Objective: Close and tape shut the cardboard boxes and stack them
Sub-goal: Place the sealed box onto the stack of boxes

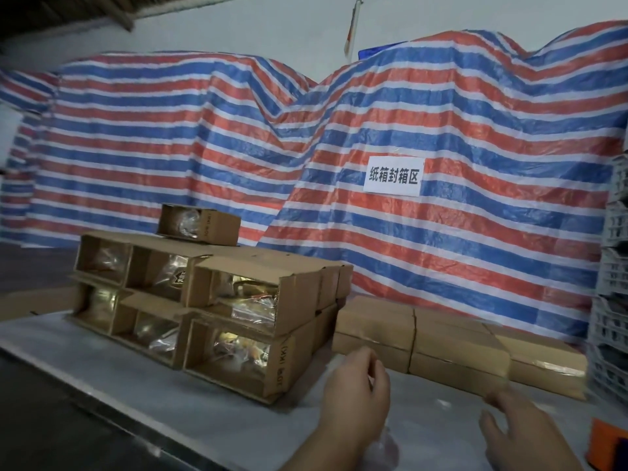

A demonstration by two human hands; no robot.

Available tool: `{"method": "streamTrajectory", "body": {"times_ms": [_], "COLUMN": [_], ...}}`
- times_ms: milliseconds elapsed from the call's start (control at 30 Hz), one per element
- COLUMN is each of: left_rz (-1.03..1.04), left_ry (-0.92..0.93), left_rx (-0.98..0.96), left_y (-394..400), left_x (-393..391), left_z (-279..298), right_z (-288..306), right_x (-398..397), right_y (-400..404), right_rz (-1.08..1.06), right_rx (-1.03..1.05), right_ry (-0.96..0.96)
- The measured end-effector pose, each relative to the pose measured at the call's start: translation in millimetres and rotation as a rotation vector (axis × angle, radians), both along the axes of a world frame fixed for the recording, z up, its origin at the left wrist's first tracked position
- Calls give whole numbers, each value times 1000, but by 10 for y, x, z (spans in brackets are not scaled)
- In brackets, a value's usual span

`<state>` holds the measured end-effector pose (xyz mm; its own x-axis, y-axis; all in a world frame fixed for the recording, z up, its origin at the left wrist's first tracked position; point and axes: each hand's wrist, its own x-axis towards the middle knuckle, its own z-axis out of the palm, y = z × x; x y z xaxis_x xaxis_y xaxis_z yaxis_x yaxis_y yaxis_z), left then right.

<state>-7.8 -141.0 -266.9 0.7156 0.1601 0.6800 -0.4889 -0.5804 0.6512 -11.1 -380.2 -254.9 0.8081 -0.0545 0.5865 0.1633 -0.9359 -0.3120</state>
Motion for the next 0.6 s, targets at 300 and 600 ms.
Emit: {"method": "streamTrajectory", "body": {"times_ms": [300,600], "left_rz": [-25,129], "left_ry": [-412,-749], "left_rx": [346,604], "left_y": [7,1060], "left_x": [-155,-87], "left_z": [137,1403], "right_z": [52,1264], "right_x": [80,519], "right_y": [332,1754], "right_rz": [74,445], "right_rx": [-180,-19], "right_ry": [-212,-490]}}
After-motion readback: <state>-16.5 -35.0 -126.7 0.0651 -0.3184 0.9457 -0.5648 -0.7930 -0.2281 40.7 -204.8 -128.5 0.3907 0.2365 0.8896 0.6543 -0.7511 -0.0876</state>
